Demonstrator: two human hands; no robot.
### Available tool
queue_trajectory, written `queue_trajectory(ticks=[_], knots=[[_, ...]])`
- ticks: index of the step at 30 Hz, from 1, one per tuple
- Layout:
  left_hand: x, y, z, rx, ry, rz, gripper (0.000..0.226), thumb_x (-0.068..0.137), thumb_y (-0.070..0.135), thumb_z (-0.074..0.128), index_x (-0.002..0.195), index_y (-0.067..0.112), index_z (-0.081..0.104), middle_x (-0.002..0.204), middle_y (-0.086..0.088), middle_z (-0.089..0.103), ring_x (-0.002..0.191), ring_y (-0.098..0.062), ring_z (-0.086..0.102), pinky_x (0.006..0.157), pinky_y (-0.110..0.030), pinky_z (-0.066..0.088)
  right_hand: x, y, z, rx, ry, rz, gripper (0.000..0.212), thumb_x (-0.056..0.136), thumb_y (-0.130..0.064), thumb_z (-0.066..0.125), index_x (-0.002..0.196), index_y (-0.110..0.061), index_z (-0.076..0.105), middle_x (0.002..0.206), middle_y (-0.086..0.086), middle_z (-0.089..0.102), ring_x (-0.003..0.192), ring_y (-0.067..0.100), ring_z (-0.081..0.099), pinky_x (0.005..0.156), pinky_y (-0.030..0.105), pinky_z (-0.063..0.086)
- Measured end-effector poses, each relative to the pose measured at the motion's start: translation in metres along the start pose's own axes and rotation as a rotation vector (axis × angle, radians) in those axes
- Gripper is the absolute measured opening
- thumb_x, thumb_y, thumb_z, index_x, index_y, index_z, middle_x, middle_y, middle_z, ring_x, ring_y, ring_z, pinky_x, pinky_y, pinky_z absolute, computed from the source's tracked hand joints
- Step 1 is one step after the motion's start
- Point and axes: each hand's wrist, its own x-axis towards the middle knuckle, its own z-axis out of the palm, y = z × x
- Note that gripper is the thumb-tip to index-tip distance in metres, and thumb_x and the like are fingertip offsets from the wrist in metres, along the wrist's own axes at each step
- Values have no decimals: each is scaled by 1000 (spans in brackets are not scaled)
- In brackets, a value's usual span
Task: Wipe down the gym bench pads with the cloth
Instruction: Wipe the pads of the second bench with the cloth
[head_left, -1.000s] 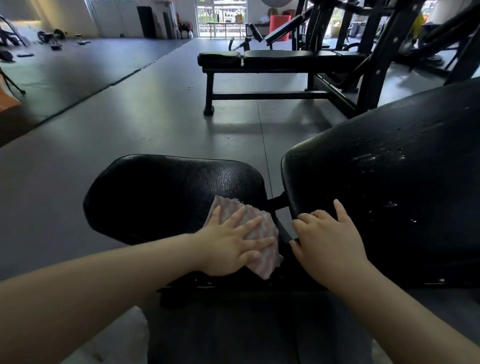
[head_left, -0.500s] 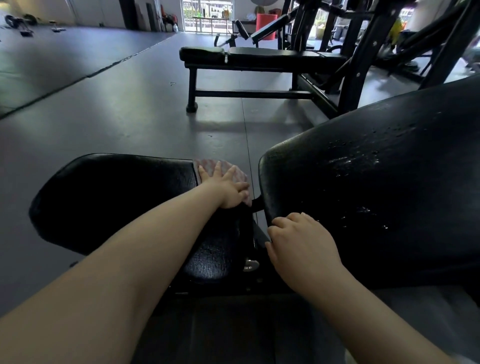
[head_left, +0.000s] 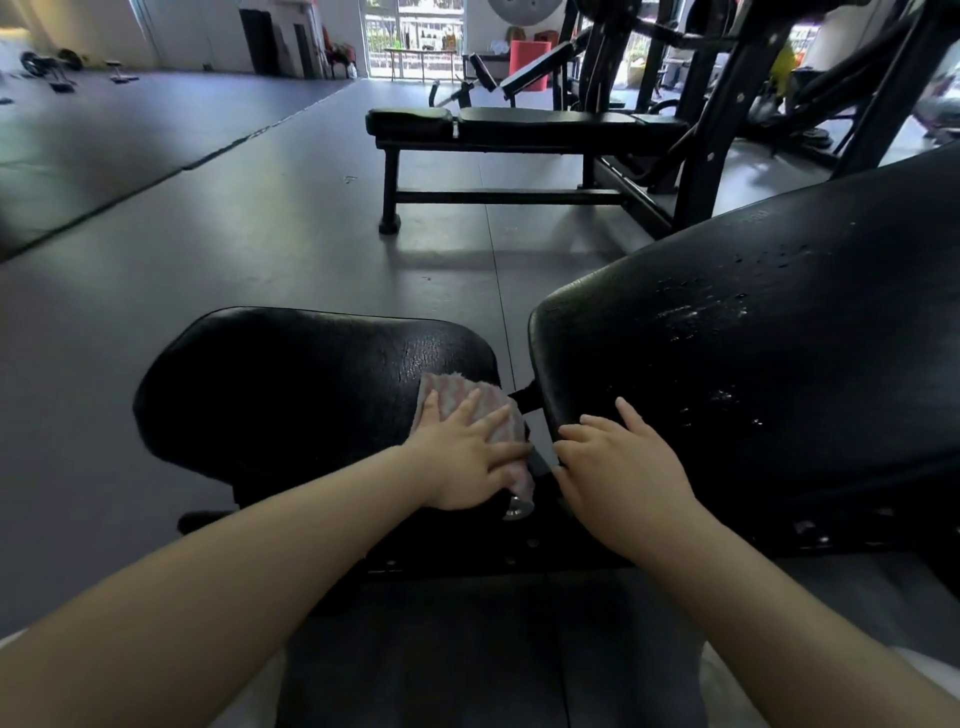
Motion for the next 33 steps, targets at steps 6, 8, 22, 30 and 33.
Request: queue_trajectory(ticks=[6,8,22,30,33], knots=[[-43,10,10,68,14,93,67,89,68,26,147,43,3,158,1,-11,143,-32,-17,105,-68,-13,-21,-12,4,39,63,-72,36,100,-32,37,128,-20,56,136,-3,52,137,15,35,115,34,-4],[-54,12,12,101,4,110,77,88,64,39,148,40,-4,158,0,-14,143,-33,-16,108,-64,-10,-29,-19,5,17,107,-122,28,93,-29,54,116,-20,65,119,-3,63,123,15,52,113,33,10],[-75,33,-17,-228,374,192,10,94,21,41,102,21,46,101,0,63,94,-22,59,86,-36,44,-75,-60,8,503,216,120,67,82,-51,63,140,-29,37,124,-15,52,114,3,48,95,19,41],[-39,24,-43,-743,374,266,9,83,13,62,82,20,57,79,8,58,81,-11,56,70,-22,43,-66,-23,-31,651,362,395,15,91,-28,62,99,-30,50,74,-10,59,67,4,57,56,26,48],[-15,27,-40,-984,419,210,21,81,8,66,88,23,54,85,5,62,79,-11,58,68,-19,47,-55,-4,-43,583,397,427,25,88,-26,66,110,-22,55,89,-7,61,80,9,60,67,26,51]])
